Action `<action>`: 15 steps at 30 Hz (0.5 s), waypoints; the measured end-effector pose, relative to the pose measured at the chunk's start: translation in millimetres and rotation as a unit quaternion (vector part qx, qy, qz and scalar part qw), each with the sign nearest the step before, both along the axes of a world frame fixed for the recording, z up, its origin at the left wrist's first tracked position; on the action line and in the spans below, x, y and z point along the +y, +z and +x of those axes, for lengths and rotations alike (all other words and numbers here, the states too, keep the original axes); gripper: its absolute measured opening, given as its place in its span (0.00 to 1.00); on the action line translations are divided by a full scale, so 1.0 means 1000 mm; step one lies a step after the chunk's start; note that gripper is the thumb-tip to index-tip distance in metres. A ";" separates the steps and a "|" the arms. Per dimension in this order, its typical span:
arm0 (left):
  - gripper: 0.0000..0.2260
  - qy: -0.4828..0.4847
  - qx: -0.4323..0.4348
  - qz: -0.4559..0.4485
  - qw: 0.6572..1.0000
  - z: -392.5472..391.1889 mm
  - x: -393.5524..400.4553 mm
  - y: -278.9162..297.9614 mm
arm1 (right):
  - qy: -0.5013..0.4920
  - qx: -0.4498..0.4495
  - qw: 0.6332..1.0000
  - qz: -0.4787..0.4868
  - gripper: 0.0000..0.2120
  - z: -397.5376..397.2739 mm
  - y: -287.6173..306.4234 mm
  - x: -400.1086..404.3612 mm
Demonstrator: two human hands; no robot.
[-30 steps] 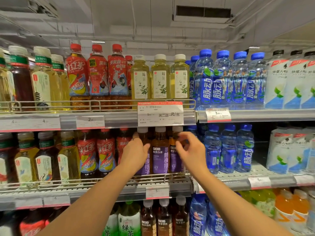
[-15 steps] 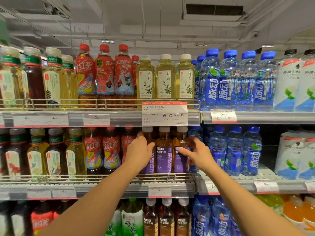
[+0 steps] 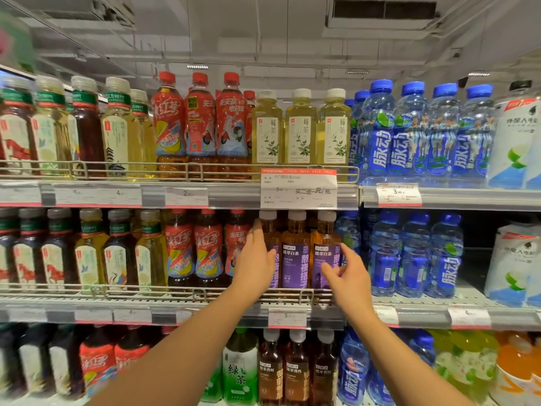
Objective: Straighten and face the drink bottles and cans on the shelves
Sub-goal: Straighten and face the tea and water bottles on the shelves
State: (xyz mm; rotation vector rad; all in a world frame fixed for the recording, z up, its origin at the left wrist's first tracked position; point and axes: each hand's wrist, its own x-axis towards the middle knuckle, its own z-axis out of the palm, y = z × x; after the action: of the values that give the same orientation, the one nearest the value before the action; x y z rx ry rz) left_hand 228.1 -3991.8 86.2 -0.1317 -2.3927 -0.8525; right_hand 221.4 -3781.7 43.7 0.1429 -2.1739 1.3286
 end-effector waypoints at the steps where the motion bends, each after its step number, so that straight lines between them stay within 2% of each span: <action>1: 0.29 -0.017 0.006 0.005 1.000 0.002 -0.001 -0.006 | -0.015 0.013 1.000 -0.004 0.31 0.006 -0.003 -0.004; 7: 0.26 -0.122 0.059 0.024 0.991 0.022 -0.023 -0.042 | -0.042 0.034 0.998 -0.009 0.20 0.042 -0.017 -0.030; 10: 0.20 -0.143 0.087 -0.006 0.986 0.030 -0.043 -0.061 | -0.052 0.038 0.997 0.030 0.16 0.053 -0.031 -0.046; 15: 0.13 -0.168 0.066 -0.075 0.981 0.034 -0.075 -0.088 | -0.026 0.013 0.996 0.082 0.15 0.076 -0.050 -0.070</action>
State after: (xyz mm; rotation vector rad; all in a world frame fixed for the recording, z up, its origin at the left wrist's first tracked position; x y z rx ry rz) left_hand 261.8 -4066.8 -1.6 -0.6478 -2.3402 -0.7811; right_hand 297.3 -3851.4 -6.4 0.1650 -2.2482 1.1148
